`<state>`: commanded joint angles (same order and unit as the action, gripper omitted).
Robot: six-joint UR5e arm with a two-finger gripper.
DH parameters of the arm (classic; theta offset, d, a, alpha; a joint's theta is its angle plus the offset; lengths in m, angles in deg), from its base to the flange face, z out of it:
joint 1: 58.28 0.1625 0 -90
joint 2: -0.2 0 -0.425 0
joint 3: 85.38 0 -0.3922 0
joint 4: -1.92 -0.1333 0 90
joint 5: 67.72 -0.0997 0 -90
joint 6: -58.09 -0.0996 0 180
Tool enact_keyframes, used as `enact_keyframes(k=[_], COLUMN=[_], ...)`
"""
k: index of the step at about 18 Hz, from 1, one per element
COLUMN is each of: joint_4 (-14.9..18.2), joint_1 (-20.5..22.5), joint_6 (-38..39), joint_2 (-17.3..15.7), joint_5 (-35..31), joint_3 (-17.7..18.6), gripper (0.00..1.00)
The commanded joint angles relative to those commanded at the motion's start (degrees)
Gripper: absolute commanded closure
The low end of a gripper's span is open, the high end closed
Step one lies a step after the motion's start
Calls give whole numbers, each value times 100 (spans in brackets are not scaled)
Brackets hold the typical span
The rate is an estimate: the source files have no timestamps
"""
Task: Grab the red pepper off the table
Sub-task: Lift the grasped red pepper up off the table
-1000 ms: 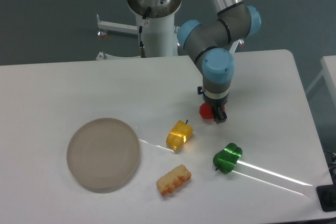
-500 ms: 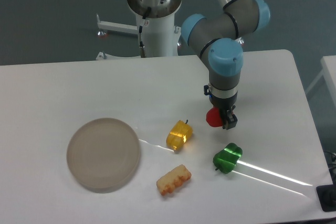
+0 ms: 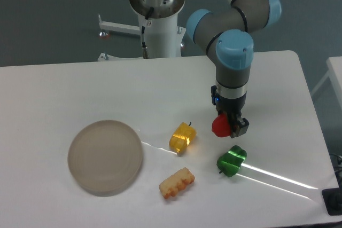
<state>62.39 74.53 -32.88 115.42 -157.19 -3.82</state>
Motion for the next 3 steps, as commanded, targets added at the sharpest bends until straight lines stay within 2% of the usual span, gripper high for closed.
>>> enact_keyframes(k=[3], joint_4=[0], joint_1=[-9], joint_6=[35], joint_2=[0], joint_5=[9], joint_3=[-26], gripper=[37])
